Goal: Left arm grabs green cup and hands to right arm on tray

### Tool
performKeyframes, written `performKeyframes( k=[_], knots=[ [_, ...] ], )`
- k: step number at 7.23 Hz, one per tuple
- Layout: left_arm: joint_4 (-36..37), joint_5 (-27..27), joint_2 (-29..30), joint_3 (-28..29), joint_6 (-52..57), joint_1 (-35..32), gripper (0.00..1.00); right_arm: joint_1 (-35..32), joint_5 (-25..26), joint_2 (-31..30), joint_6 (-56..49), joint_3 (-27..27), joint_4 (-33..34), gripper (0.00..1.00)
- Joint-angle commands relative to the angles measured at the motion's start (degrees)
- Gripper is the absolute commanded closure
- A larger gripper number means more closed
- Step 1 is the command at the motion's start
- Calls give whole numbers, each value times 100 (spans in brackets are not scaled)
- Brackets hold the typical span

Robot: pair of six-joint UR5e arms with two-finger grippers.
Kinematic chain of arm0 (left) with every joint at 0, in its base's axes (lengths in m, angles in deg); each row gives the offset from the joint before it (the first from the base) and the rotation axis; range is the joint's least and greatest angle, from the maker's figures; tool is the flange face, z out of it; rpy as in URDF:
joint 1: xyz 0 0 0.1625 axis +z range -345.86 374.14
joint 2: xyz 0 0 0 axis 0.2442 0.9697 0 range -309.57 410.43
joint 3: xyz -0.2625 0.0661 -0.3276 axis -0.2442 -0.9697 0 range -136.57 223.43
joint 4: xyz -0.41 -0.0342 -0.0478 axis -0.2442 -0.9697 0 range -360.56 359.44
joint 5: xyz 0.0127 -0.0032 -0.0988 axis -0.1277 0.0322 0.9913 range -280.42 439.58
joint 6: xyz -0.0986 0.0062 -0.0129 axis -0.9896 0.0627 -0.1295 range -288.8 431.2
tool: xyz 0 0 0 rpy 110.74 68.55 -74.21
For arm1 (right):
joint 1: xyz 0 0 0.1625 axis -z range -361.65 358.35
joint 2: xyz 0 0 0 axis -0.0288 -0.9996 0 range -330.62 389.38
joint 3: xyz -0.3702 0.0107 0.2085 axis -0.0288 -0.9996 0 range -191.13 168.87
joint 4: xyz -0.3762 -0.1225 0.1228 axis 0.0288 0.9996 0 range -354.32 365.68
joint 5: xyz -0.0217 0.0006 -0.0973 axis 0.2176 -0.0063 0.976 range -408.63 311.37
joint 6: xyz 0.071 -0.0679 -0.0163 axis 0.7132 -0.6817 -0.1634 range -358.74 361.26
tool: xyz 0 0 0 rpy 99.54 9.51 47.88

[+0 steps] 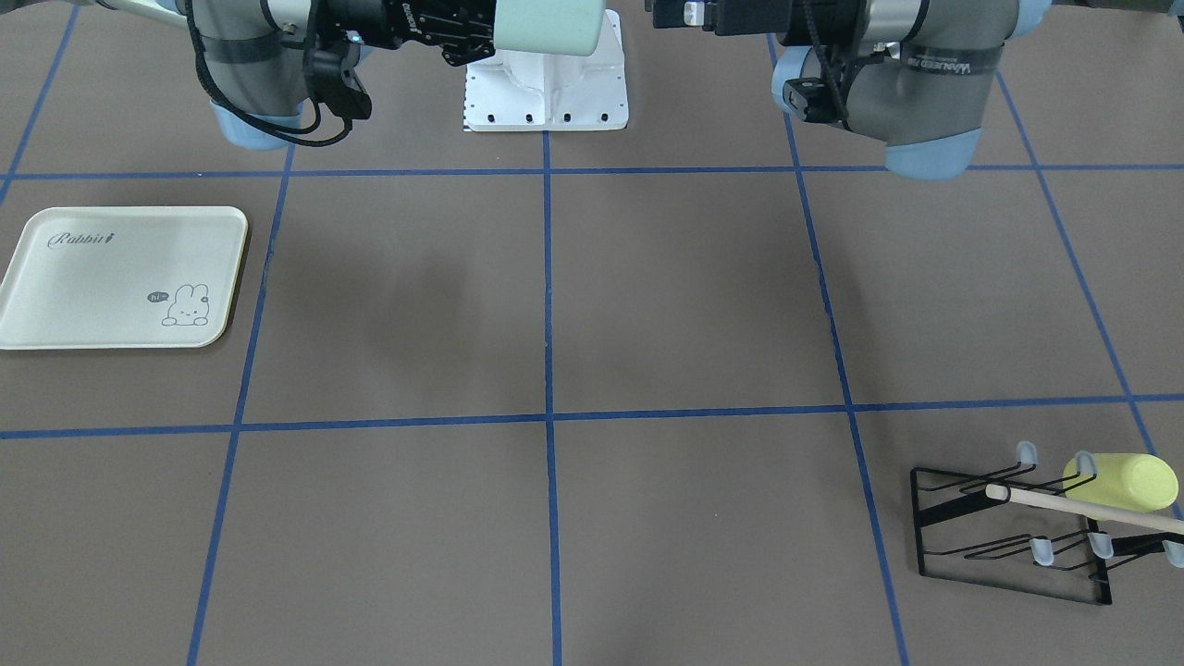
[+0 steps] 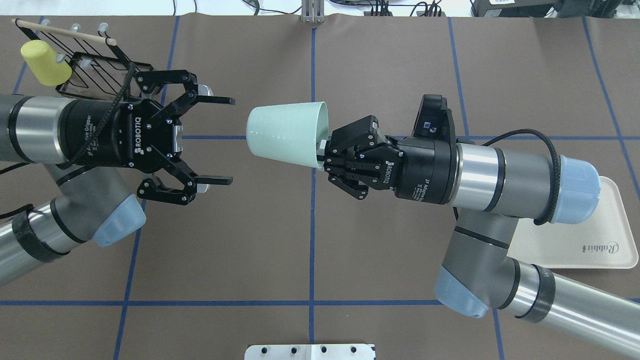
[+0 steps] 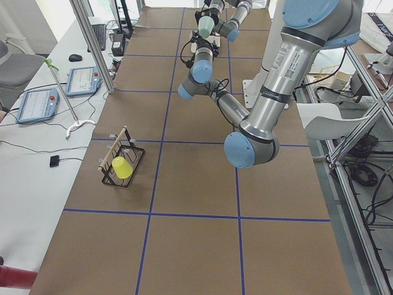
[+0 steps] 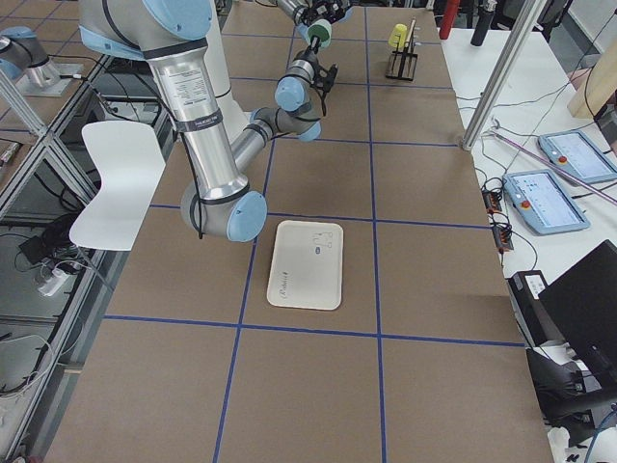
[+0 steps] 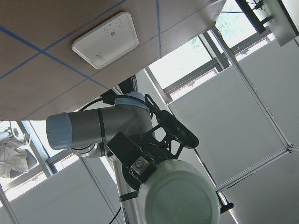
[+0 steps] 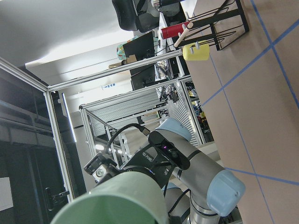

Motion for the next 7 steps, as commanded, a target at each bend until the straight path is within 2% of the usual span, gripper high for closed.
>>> performKeyframes(
  k=[1,2,3,4,5,6,7],
  knots=[
    [253,49,-24,89,702,-382,0,-402,-180,-551,-294,-223,-17,100],
    [655,84,-59,20,1283,-461,0,-666,-721,-796,-1105,-608,-51,100],
    [1138,406,-16,2,1724,-662,0,-1034,-1196,-929,-1670,-986,-34,100],
    [1865,914,107,-68,2181,-925,0,-1559,-1749,-1157,-1789,-1329,54,100],
    [2368,1172,108,-208,2716,-1006,0,-2235,-2564,-1237,-2373,-1776,246,100],
    [2791,1253,99,-279,3008,-1068,0,-3120,-3616,-1247,-3067,-2120,796,100],
    [2960,1367,108,-280,3185,-1069,0,-3729,-4218,-1438,-3691,-2123,1384,100]
  ],
)
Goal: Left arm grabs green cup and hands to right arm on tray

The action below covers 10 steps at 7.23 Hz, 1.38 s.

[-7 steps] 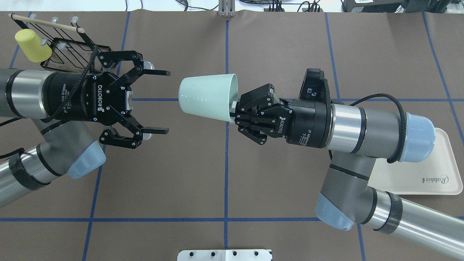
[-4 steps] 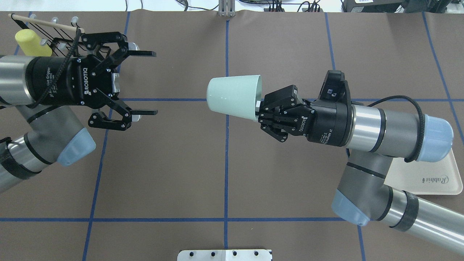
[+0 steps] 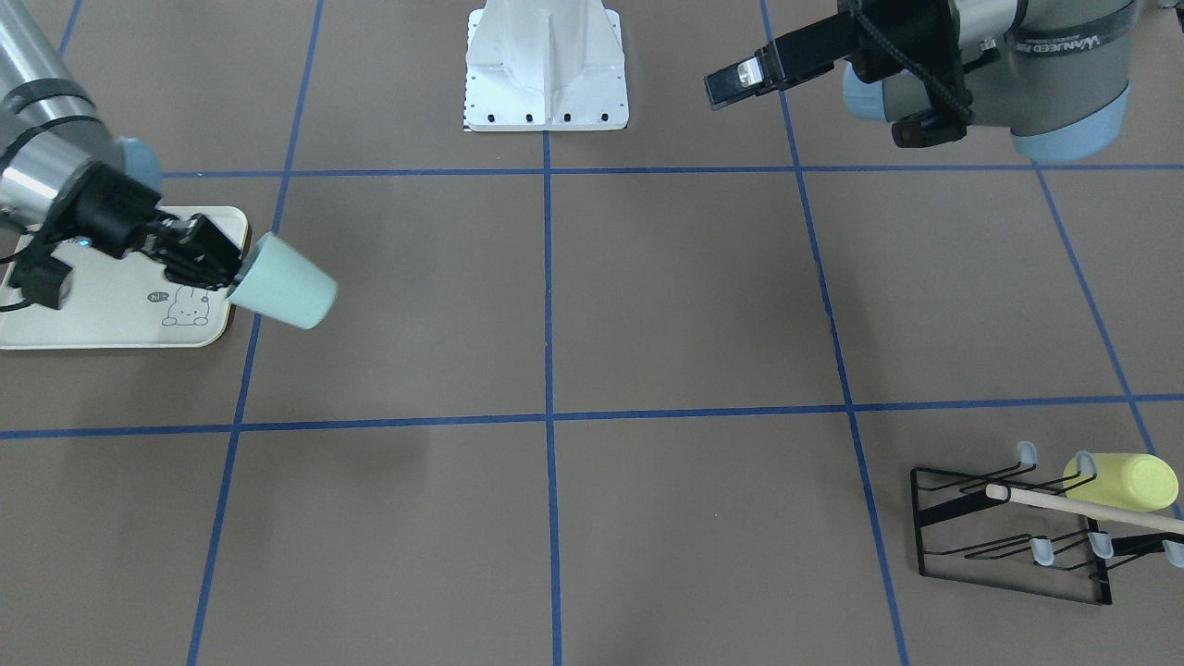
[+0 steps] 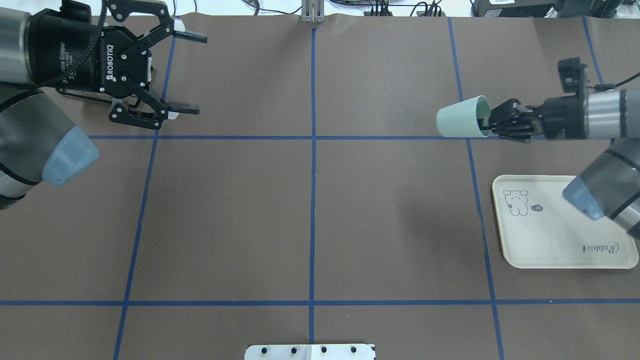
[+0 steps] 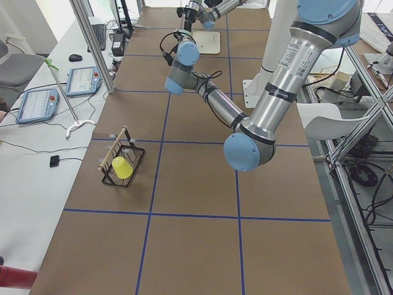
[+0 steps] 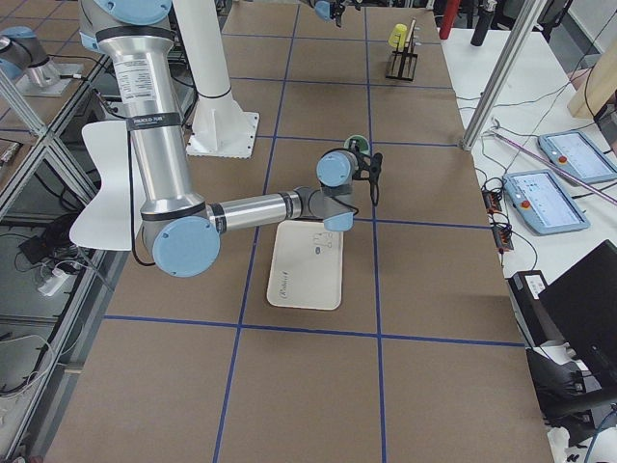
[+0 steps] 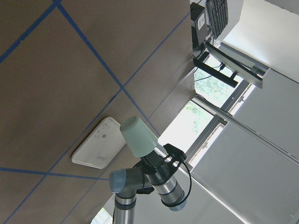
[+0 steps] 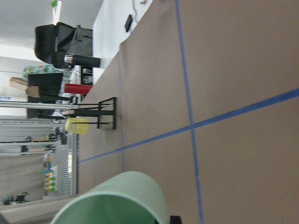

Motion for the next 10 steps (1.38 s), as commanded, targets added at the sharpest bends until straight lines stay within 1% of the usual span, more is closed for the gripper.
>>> performKeyframes(
  k=[1,2,3,4,5,7,8,10],
  knots=[
    [442,170,-9,-12,516,-38,0,-1052,-1044,-640,-1291,-177,806,100],
    [887,431,-18,-29,997,-47,0,-1098,-1029,-1210,-2106,-177,1052,100],
    [1352,773,-1,-56,1637,-91,0,-1098,-1029,-1642,-2888,-177,1263,100],
    [1653,907,-35,-73,1861,-221,0,-1046,-1020,-1916,-3427,-168,1622,100],
    [1786,969,-44,-91,2124,-258,0,-976,-1011,-2145,-4033,-159,2043,100],
    [2024,1102,-35,-135,2127,-249,0,-661,-1029,-2121,-4188,-107,2582,100],
    [2034,1102,-9,-152,2127,-232,0,-633,-1029,-2095,-4197,24,2819,100],
    [2034,1102,-9,-179,2127,-223,0,-624,-1038,-2138,-4197,813,3748,100]
  ],
)
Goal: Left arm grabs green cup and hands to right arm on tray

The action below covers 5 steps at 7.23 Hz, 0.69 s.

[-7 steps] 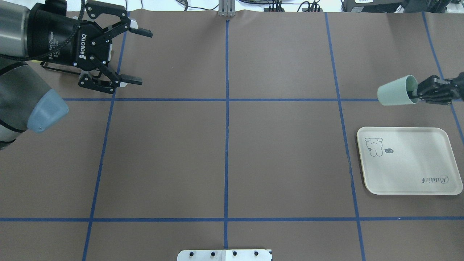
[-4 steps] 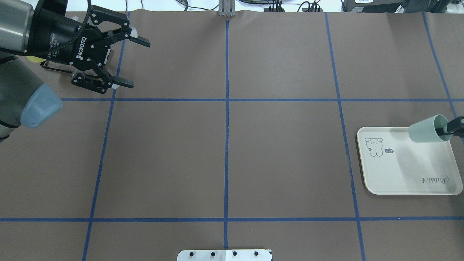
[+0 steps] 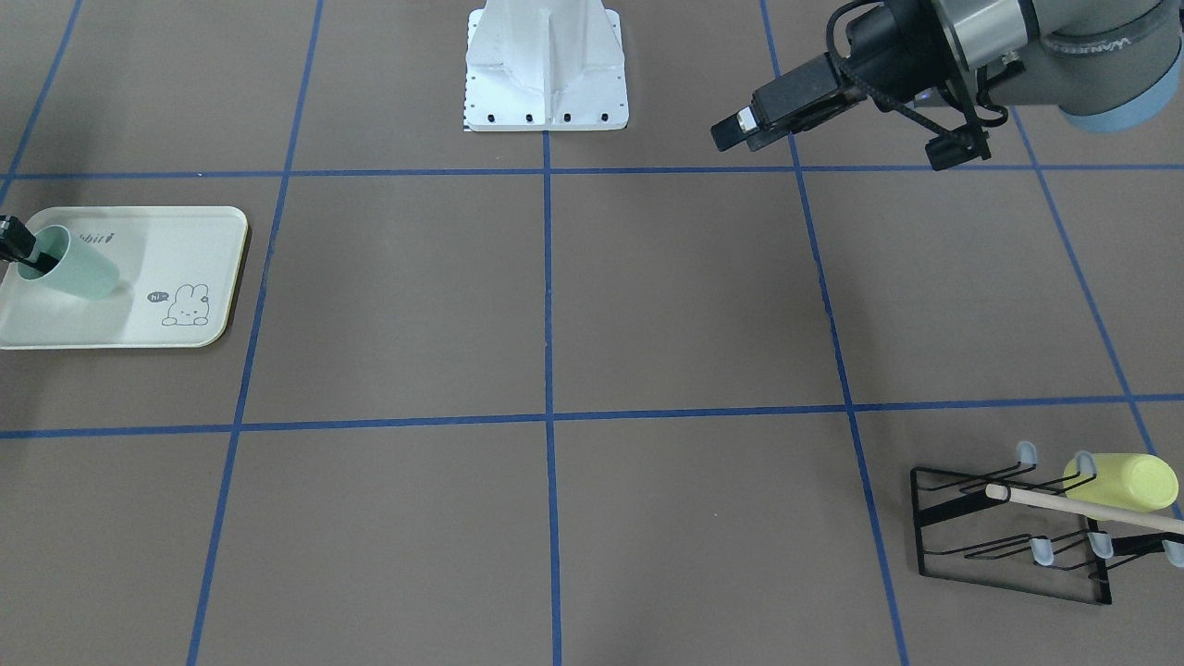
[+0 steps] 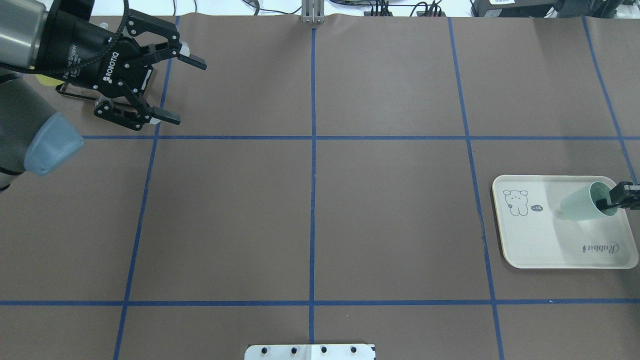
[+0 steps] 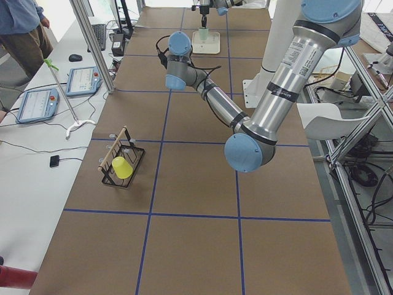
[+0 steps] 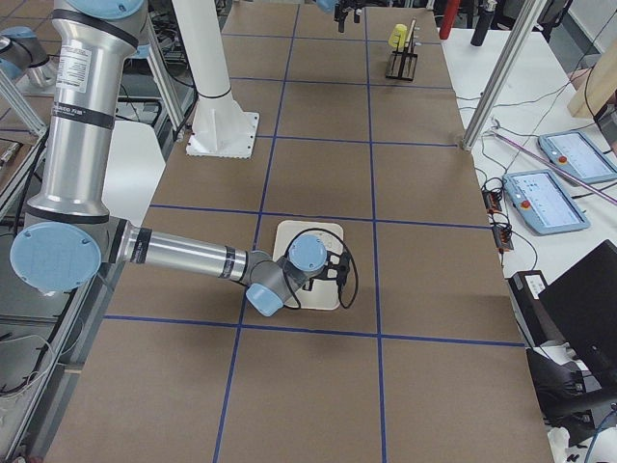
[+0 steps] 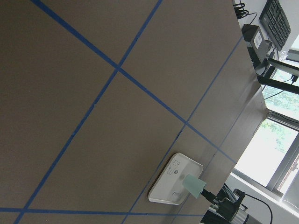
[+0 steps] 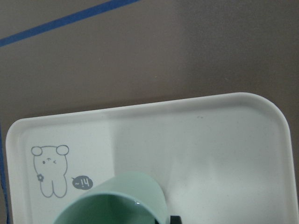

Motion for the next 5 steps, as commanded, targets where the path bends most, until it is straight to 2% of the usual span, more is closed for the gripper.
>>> performKeyframes(
  k=[1,2,5],
  knots=[
    [6,-6,12,-12,2,17,0,62,212,-36,-23,468,639,100],
    [6,-6,13,-12,-7,26,0,236,510,-106,-76,468,648,100],
    [59,-6,13,-117,1,9,0,474,889,-308,-138,616,797,100]
  ],
)
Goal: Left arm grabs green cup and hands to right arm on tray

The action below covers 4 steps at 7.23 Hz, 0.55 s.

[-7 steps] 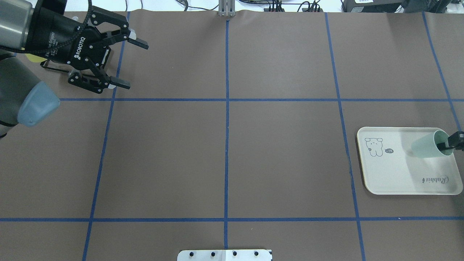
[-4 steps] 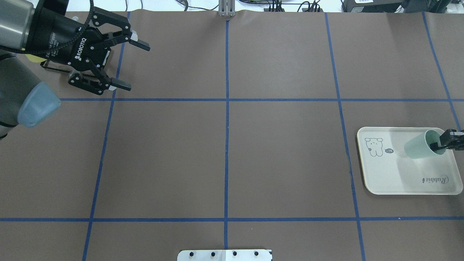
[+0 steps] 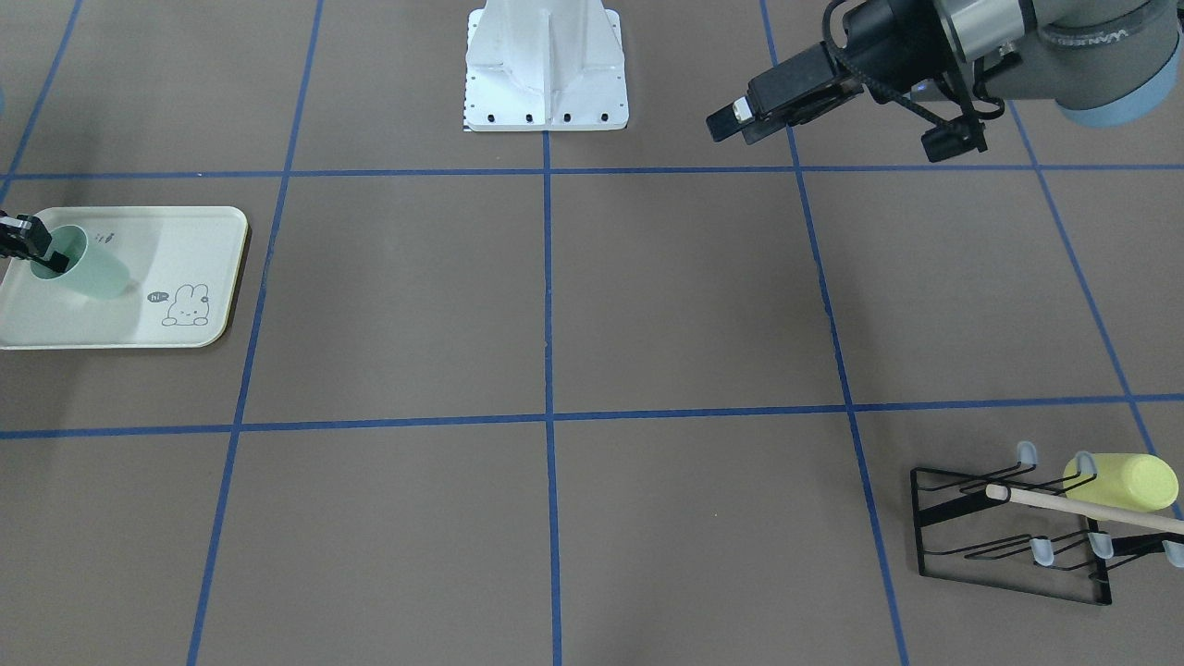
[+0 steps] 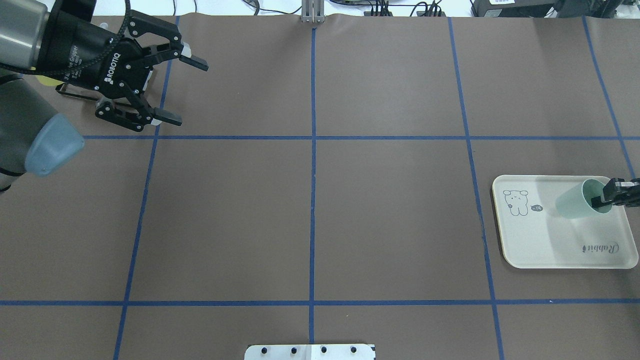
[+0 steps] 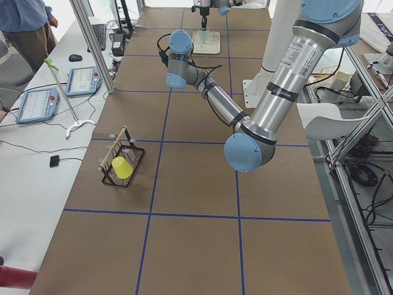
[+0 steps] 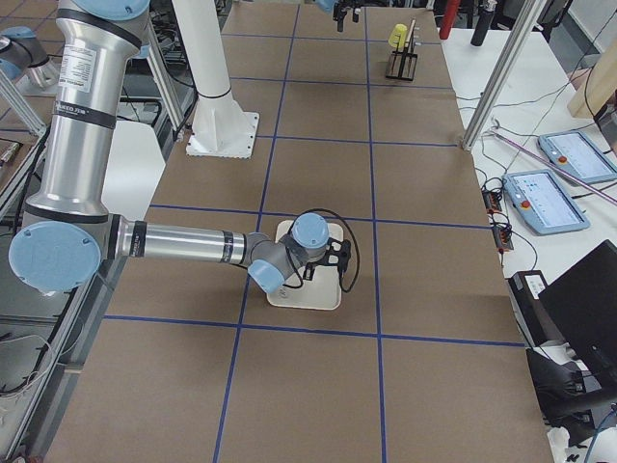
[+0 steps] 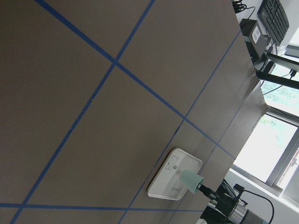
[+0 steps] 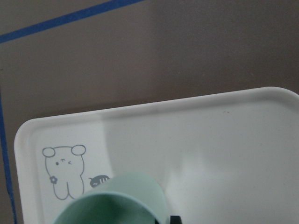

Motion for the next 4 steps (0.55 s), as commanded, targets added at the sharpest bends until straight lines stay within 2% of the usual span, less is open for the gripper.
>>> performKeyframes(
  k=[1,2,3,4],
  knots=[
    [193,0,9,-121,-2,6,0,205,366,-121,-27,281,358,100],
    [247,0,18,-166,-2,15,0,215,393,-200,-27,378,431,100],
    [291,0,18,-210,-2,7,0,232,446,-253,-27,414,440,86],
    [343,-9,18,-228,-2,15,0,302,577,-271,-27,414,440,55]
  ],
)
